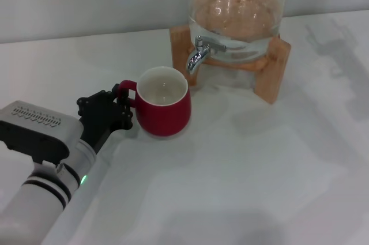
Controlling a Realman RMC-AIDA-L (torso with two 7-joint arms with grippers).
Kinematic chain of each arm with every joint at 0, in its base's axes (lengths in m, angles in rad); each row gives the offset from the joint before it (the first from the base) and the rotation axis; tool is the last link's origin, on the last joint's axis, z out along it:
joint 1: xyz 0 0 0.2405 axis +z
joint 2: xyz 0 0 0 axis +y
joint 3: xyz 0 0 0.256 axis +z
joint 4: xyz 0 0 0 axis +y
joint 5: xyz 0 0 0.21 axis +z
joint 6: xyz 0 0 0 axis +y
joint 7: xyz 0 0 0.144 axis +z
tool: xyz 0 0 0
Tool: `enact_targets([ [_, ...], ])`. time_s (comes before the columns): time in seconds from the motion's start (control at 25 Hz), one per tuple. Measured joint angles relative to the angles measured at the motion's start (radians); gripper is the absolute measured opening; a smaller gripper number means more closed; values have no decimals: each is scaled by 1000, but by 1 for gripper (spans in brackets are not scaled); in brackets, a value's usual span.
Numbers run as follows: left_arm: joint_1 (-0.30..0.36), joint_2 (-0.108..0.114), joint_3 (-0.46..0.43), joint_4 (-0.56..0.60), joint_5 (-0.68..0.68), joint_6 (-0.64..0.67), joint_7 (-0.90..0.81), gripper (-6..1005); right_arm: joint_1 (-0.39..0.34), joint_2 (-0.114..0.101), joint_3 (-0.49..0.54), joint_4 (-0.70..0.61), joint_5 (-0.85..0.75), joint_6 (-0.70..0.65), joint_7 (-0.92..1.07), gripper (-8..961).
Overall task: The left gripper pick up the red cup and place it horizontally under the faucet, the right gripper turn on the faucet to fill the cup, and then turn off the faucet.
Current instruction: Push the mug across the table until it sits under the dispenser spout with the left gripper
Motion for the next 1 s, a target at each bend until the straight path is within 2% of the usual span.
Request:
enact_targets([
  [0.68, -70, 0, -20, -7, -1, 137, -45, 97, 0, 1, -5, 12, 0, 18, 3, 693],
  [1.0, -92, 0, -21, -7, 6, 149, -45, 97, 0, 2, -18, 12, 0, 19, 4, 692],
])
